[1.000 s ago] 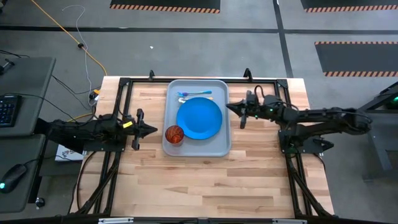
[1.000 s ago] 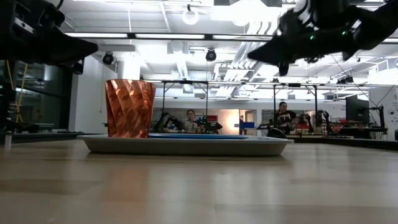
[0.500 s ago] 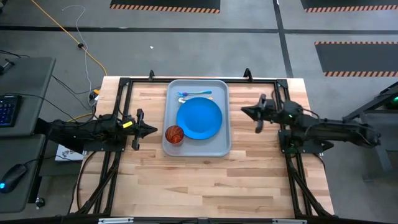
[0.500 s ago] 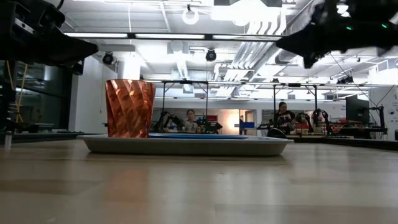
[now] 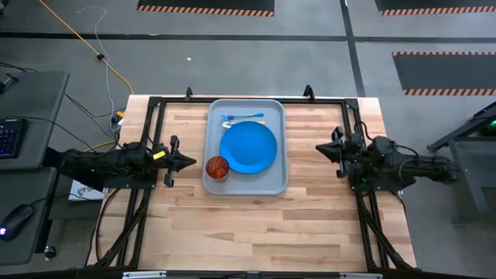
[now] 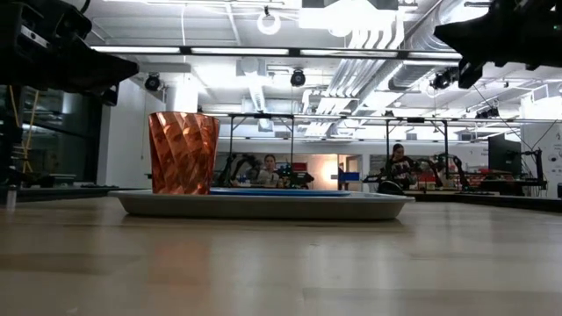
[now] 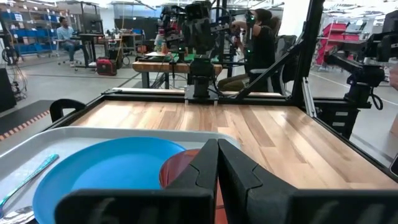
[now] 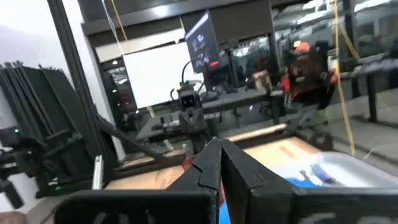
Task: Pick and place plate/cup/fork/spoon on tray
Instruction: Return to Home Position
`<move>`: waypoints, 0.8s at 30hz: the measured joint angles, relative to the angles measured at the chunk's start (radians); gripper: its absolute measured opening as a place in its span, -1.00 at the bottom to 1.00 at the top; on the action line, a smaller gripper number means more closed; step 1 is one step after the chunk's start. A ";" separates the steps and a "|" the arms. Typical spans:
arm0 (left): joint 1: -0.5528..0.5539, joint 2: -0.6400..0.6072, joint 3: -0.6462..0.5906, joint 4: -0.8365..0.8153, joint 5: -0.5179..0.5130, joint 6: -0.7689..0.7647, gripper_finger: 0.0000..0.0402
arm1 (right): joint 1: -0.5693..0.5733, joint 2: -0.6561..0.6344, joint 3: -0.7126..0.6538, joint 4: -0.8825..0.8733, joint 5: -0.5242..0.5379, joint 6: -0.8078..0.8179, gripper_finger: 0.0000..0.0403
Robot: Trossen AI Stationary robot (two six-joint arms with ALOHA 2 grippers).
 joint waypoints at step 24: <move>0.000 0.000 0.001 0.001 0.000 0.000 -1.00 | 0.182 -0.133 -0.104 -0.066 0.173 -0.194 -1.00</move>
